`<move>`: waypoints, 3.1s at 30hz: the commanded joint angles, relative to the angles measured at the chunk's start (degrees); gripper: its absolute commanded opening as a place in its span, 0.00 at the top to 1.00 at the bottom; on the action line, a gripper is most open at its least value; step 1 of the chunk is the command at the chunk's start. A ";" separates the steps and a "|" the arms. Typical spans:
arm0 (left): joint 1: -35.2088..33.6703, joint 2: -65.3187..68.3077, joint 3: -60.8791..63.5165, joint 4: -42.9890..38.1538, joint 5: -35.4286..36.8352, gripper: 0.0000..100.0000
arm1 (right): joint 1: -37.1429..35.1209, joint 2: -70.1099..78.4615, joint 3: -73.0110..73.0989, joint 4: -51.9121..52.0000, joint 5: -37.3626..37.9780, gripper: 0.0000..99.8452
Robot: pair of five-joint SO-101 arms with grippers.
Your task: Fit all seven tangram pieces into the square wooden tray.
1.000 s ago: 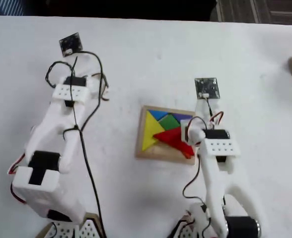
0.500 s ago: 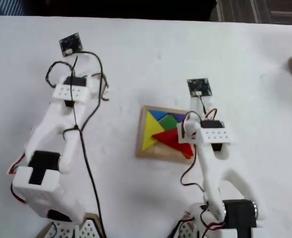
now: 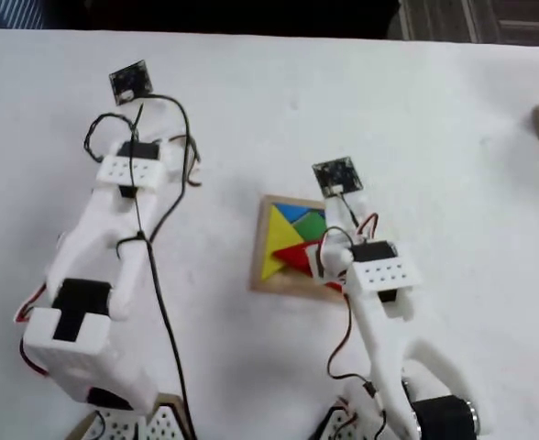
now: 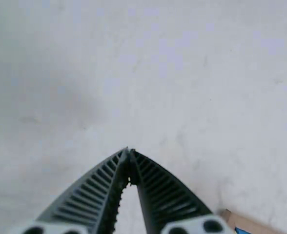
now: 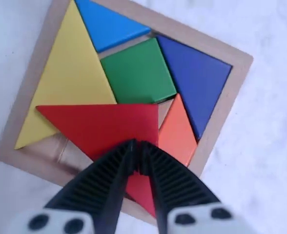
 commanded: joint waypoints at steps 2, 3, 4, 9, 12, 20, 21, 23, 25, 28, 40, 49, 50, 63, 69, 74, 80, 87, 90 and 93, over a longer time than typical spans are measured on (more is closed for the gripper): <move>-0.75 -0.48 -1.49 -1.49 -0.62 0.98 | -1.36 -1.27 0.09 0.84 1.23 0.98; -0.75 -0.48 -1.49 -1.49 -0.62 0.98 | -1.36 -1.27 0.18 0.84 2.11 0.98; -0.75 -0.48 -1.49 -1.49 -0.62 0.98 | -1.36 -1.27 0.26 0.84 2.46 0.98; -0.75 -0.48 -1.49 -1.49 -0.62 0.98 | -0.84 -1.80 -0.44 -0.31 2.20 0.98; -0.75 -0.48 -1.49 -1.49 -0.62 0.98 | -1.19 -1.80 -1.93 -3.82 -2.11 0.98; -0.75 -0.40 -1.49 -1.49 -0.62 0.98 | -4.53 -1.10 -2.02 -13.76 -4.48 0.98; -0.75 -0.40 -1.49 -1.49 -0.62 0.98 | -5.76 -1.10 -1.58 -14.55 -4.48 0.98; -0.75 -0.31 -1.49 -1.49 -0.62 0.98 | -8.22 -1.10 0.26 -17.10 -3.96 0.98; -0.75 -0.31 -1.49 -1.49 -0.62 0.98 | -9.45 -0.31 2.02 -19.03 -3.08 0.98; -0.75 -0.31 -1.49 -1.49 -0.62 0.98 | -11.47 2.59 2.55 -18.68 3.78 0.98; -0.75 -0.48 -1.49 -1.49 -0.62 0.98 | -12.00 2.68 0.97 -8.92 6.07 0.98; -0.75 -0.48 -1.49 -1.49 -0.62 0.98 | -9.27 -7.52 5.63 -4.00 6.15 0.98; -0.75 -0.48 -1.49 -1.49 -0.62 0.98 | -9.19 -8.75 6.15 -3.82 6.15 0.98; -0.75 -0.40 -1.58 -1.58 -0.62 0.98 | 9.54 -29.49 14.33 -0.48 5.98 0.98; -0.75 -0.40 -1.58 -1.58 -0.62 0.98 | 9.36 -25.54 14.59 -2.42 6.42 0.98; -0.75 -0.31 -1.49 -1.58 -0.62 0.98 | 9.27 -16.84 10.55 -2.51 8.70 0.98; -0.75 -0.31 -1.49 -1.58 -0.62 0.98 | 8.04 -10.33 7.12 -2.51 8.97 0.98; -0.75 -0.48 -1.49 -1.58 -0.62 0.98 | 1.36 -10.24 7.56 -2.42 8.97 0.98; -0.75 -0.48 -1.49 -1.58 -0.62 0.98 | -0.22 -10.24 7.56 -2.59 8.88 0.98; -0.75 -0.48 -1.49 -1.58 -0.62 0.98 | 0.13 -10.33 7.21 -2.68 8.53 0.98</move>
